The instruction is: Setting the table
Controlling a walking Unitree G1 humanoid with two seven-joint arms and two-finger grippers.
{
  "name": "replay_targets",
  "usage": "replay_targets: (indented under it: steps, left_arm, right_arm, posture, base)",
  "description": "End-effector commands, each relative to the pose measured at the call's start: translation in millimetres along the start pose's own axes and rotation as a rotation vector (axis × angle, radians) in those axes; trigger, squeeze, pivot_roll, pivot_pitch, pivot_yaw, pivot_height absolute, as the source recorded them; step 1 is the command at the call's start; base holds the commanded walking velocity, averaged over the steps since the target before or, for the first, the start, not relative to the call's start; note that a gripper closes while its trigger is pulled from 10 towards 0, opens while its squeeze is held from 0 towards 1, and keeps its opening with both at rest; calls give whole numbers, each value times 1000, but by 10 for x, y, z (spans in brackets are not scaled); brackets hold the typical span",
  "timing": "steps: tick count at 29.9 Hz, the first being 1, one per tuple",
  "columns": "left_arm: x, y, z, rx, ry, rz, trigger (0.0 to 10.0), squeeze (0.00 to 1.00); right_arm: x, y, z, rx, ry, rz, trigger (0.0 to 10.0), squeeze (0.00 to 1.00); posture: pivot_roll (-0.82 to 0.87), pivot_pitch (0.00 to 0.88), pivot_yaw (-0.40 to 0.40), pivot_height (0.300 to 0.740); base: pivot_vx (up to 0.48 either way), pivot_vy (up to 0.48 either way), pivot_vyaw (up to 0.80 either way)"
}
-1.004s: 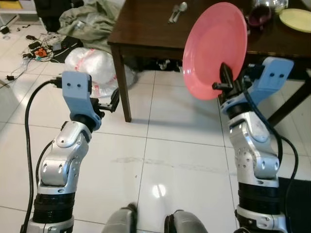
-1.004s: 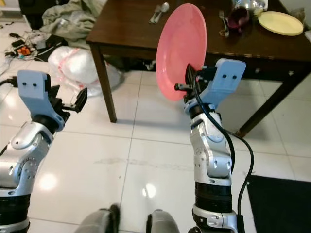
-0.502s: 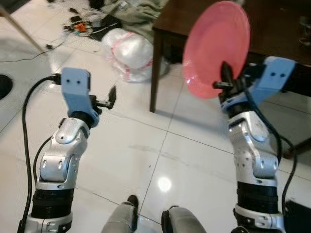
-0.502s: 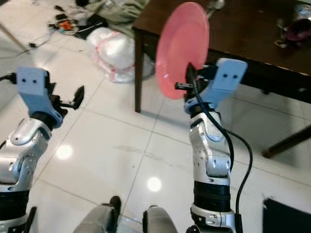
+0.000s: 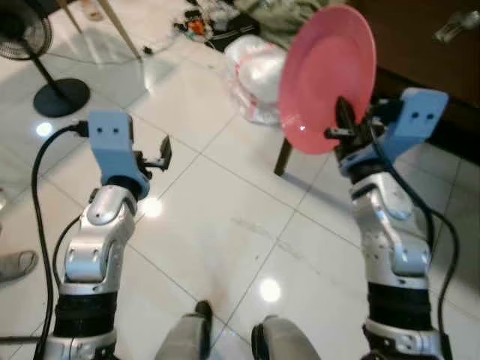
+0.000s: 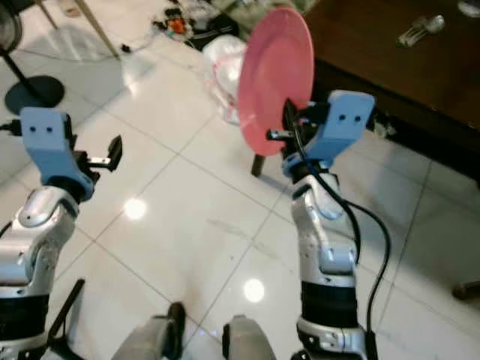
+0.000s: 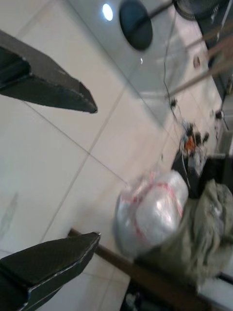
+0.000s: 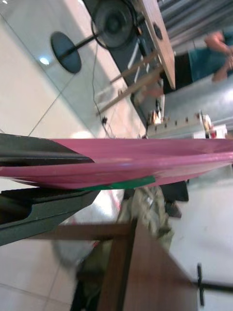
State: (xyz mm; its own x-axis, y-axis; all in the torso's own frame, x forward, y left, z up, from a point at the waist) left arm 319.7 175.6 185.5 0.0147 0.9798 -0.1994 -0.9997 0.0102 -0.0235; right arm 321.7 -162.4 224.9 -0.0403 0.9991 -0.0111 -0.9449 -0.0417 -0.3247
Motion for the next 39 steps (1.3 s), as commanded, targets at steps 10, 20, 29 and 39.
replay_targets:
  steps: [10,20,29,39]
  left_arm:
    - [269,-63,10,-43,-25,212,10000,0]
    - [290,-74,2,-54,-46,233,10000,0]
    - [293,-84,1,-63,-45,243,10000,0]
    - [288,-80,-4,-66,-44,241,10000,0]
  right_arm:
    - [111,25,0,-16,16,65,10000,0]
    - [125,40,-4,-25,14,86,10000,0]
    - [136,32,-32,-17,26,96,10000,0]
    - [154,30,-41,-16,27,105,10000,0]
  posture:
    - [-117,72,29,740]
    - [-118,68,25,740]
    - [-115,64,21,740]
    - [-113,58,20,740]
  base:
    - [271,0,575]
    - [458,0,0]
    - [458,0,356]
    - [458,0,800]
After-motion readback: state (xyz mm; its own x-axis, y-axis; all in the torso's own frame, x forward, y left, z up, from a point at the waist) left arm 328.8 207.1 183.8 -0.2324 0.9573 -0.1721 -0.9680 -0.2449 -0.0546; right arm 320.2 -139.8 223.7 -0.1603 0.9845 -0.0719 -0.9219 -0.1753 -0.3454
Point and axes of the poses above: a point about 5 cm out from each wrist's last joint towards the gripper, its own y axis pointing back from the gripper into the wrist, its own z axis along the axis of the wrist's last joint, x = y × z, the point moved 1 cm from there along -y, pointing out of the wrist towards the gripper, and after that the axes turned 12 degrees about y, right-handed, at the moved point
